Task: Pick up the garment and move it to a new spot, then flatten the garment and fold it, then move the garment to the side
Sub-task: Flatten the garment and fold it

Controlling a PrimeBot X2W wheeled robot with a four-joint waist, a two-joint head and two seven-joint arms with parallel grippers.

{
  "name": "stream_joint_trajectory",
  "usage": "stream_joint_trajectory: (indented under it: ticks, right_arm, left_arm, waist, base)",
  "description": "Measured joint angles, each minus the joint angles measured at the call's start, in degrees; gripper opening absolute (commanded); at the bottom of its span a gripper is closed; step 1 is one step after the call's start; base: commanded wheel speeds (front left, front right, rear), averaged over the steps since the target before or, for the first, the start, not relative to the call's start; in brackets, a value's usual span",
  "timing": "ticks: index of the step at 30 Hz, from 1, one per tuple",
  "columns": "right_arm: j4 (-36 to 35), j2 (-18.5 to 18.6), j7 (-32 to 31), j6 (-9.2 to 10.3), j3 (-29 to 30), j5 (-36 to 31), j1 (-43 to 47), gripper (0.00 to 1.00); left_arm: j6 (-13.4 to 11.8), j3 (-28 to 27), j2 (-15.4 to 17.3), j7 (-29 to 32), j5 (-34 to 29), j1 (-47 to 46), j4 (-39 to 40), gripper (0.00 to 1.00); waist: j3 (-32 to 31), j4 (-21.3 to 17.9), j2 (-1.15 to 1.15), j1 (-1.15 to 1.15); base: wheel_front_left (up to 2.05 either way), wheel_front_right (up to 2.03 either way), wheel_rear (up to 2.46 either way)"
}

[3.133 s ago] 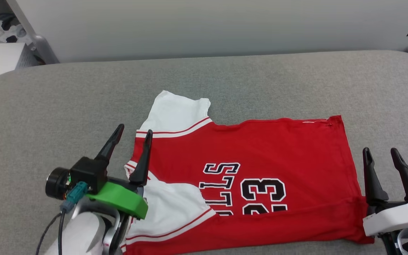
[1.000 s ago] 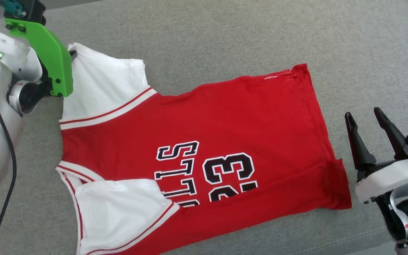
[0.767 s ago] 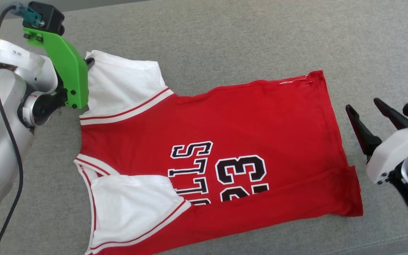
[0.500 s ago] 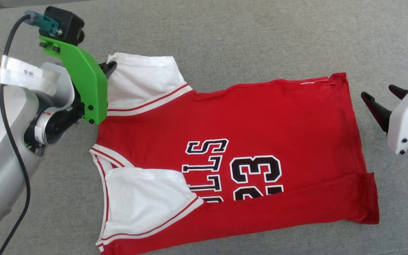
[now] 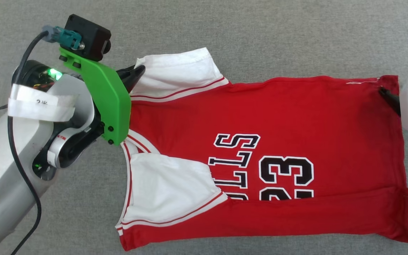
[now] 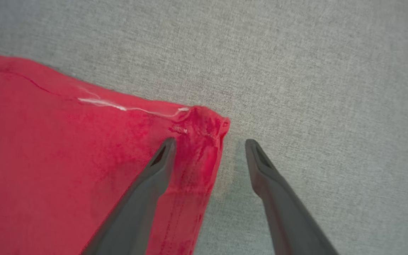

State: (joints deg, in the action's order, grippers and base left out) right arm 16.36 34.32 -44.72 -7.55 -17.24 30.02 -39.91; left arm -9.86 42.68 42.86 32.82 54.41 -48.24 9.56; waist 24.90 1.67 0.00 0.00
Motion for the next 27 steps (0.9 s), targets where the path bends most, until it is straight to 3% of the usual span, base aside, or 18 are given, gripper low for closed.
stream_joint_trajectory:
  ticks: [7, 8, 9, 27]
  right_arm:
    - [2.5, 2.1, 1.0, 0.02, -5.1, 1.8, -1.4, 1.00]
    - [3.3, 2.8, 1.8, 0.04, -6.0, 2.9, -1.6, 0.29]
    - [3.5, 3.0, 2.3, 0.04, -6.3, 3.2, -1.7, 0.00]
    - [5.4, 2.4, 23.0, -0.02, -4.5, 9.0, 4.0, 0.00]
  left_arm:
    - [0.6, 0.5, -1.3, -1.6, -0.8, 0.1, -0.2, 0.00]
    - [0.6, 0.5, -1.4, -2.1, -0.8, 0.1, -1.4, 0.00]
    - [0.6, 0.5, -1.4, -2.2, -0.8, 0.1, -1.7, 0.00]
    - [1.8, -0.8, -1.3, -10.4, 0.9, 7.2, -8.9, 0.00]
  waist:
    - [2.0, 2.3, 0.00, 0.00]
    - [2.4, 2.6, 0.00, 0.00]
    - [2.4, 2.7, 0.00, 0.00]
    - [-5.8, 1.5, 0.00, 0.00]
  base:
    - [0.00, 0.00, 0.00]
    - [0.00, 0.00, 0.00]
    - [0.00, 0.00, 0.00]
    - [0.00, 0.00, 0.00]
